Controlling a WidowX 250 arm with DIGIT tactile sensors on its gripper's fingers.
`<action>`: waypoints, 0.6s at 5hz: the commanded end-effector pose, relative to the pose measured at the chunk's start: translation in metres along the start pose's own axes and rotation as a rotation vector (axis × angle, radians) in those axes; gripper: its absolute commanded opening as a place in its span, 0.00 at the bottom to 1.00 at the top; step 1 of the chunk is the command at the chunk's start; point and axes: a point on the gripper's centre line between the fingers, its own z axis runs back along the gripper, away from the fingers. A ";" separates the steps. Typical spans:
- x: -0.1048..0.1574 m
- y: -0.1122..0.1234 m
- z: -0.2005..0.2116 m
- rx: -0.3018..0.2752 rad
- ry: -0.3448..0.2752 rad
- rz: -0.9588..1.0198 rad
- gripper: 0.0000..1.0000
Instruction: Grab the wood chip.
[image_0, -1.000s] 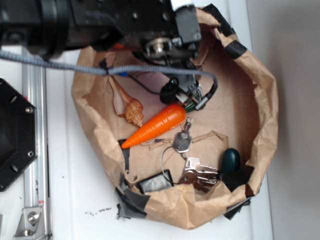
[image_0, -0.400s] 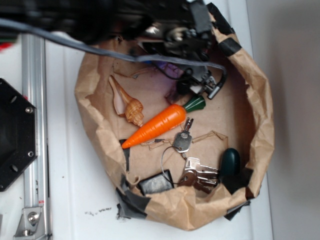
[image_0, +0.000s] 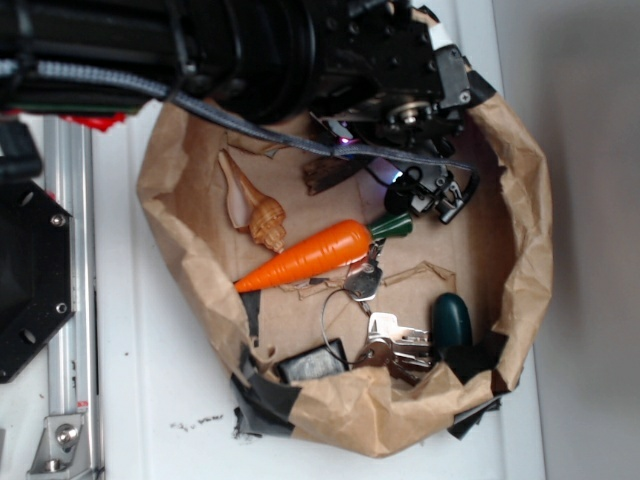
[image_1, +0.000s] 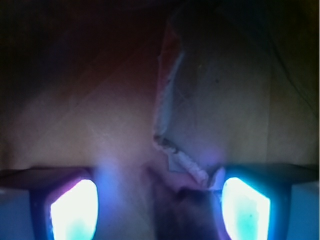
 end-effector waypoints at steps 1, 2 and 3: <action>-0.014 0.004 0.006 -0.043 -0.016 -0.027 0.00; -0.016 0.006 0.004 -0.047 -0.006 -0.030 0.00; -0.018 0.005 0.008 -0.050 -0.023 -0.047 0.00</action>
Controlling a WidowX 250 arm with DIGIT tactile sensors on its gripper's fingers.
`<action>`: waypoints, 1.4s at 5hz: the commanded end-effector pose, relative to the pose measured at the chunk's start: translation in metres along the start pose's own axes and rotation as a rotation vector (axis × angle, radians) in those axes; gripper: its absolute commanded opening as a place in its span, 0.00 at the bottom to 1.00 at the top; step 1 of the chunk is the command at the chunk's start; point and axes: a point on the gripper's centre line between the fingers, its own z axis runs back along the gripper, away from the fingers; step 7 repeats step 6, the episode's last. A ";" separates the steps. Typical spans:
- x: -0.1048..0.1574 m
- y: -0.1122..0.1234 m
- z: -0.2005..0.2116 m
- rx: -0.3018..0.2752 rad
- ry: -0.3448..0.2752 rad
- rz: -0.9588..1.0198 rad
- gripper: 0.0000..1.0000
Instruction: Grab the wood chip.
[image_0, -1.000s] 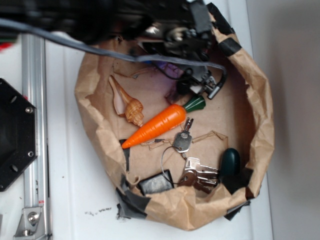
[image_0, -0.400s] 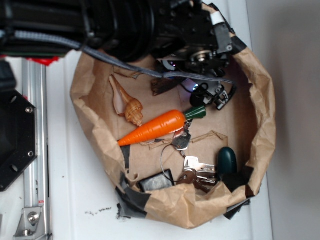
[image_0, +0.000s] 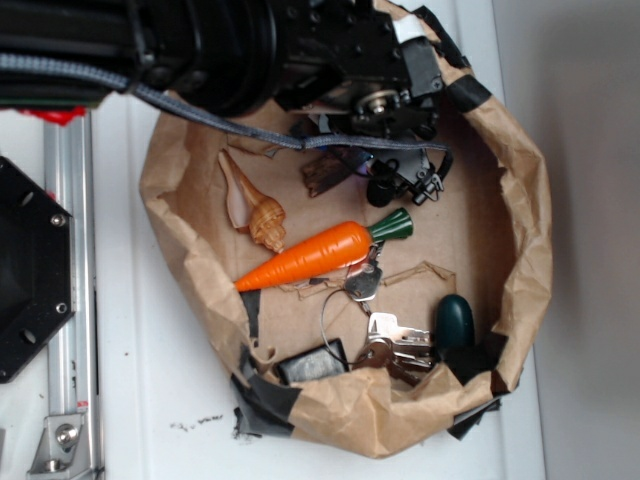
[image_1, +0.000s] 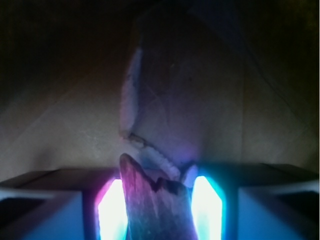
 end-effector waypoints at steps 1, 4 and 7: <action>-0.006 0.003 0.011 -0.020 -0.026 -0.049 0.00; -0.029 -0.030 0.145 -0.114 -0.067 -0.629 0.00; -0.023 -0.033 0.173 -0.170 -0.054 -0.649 0.00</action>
